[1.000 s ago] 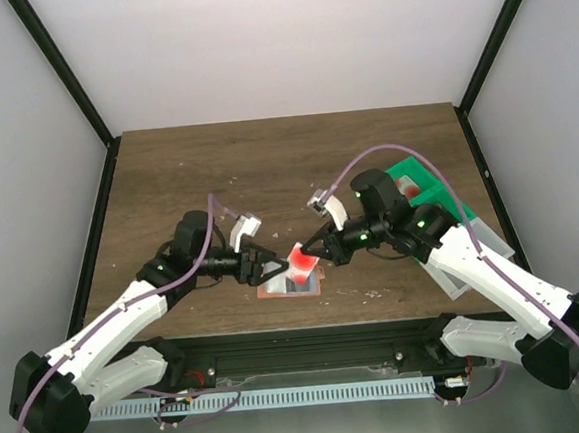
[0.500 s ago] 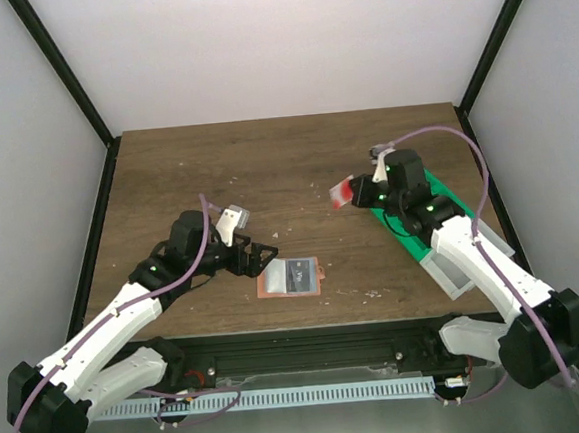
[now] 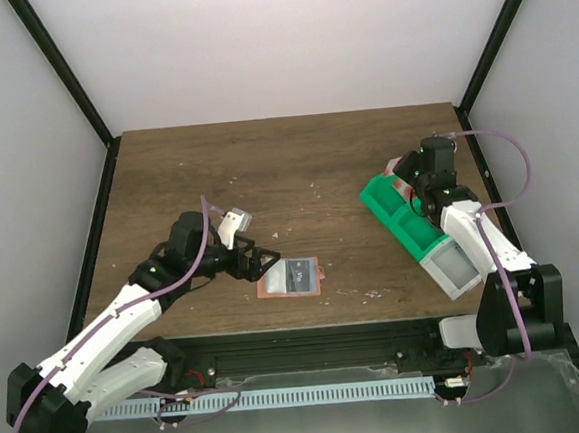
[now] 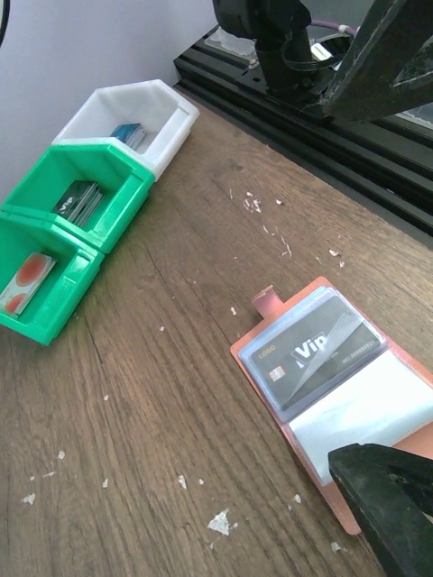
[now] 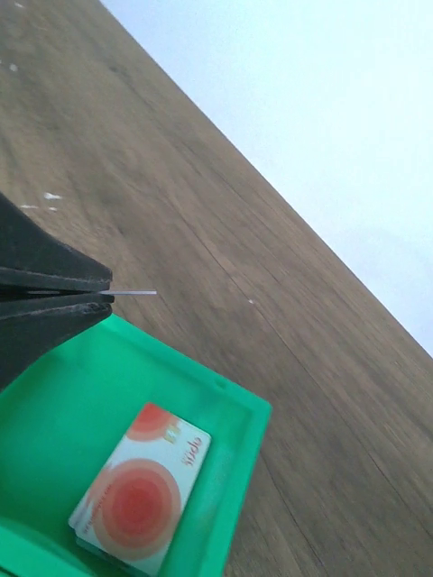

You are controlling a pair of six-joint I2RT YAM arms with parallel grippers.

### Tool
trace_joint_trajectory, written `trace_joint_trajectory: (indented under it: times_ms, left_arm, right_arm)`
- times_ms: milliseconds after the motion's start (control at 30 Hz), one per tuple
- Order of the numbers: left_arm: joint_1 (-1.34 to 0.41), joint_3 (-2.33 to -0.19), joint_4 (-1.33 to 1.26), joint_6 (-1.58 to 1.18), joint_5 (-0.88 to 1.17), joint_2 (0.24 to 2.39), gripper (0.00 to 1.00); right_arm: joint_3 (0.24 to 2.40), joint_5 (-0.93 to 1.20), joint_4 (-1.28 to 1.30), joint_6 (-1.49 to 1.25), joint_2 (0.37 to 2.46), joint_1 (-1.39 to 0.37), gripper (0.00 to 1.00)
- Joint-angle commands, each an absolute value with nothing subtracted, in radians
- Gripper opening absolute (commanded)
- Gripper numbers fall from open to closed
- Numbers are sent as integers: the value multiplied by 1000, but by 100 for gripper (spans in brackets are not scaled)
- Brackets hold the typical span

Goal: Take the credit cards out of the card holder

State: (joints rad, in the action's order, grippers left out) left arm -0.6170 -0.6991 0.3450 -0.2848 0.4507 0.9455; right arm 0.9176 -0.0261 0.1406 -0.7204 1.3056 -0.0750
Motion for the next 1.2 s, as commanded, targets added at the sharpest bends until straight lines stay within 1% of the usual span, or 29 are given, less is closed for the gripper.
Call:
trace_joint_trajectory:
  times_ms: [0,267,400,500,700,800,1167]
  left_arm:
    - [-618,-683,321,-275,485,920,99]
    - [-619,-676,315,-278,495,911,99]
    - [-628,-668,310,-281,507,902,99]
    - [-629,-664,308,-287,505,898,99]
    - [-630,-661,295,-294,532,889,99]
    - [-631,-658,293,-297,539,877,99]
    - [-647,-657,296,-295,517,853,99]
  right_arm:
    - [869,-158,26,-774,1315,-62,0]
    - [773,-256,-73,-868,1349,-55,0]
    - [664,-281,-226,-917,1334,-55,0]
    - [635,-290,-273,-964,1339,-55,0]
    - [651,-323,-298,-1036,1415,-55,1]
    - [616,-331,-406,-1077,1430,-55,1]
    - [732,-415,-315,-1132,1524,-55,0]
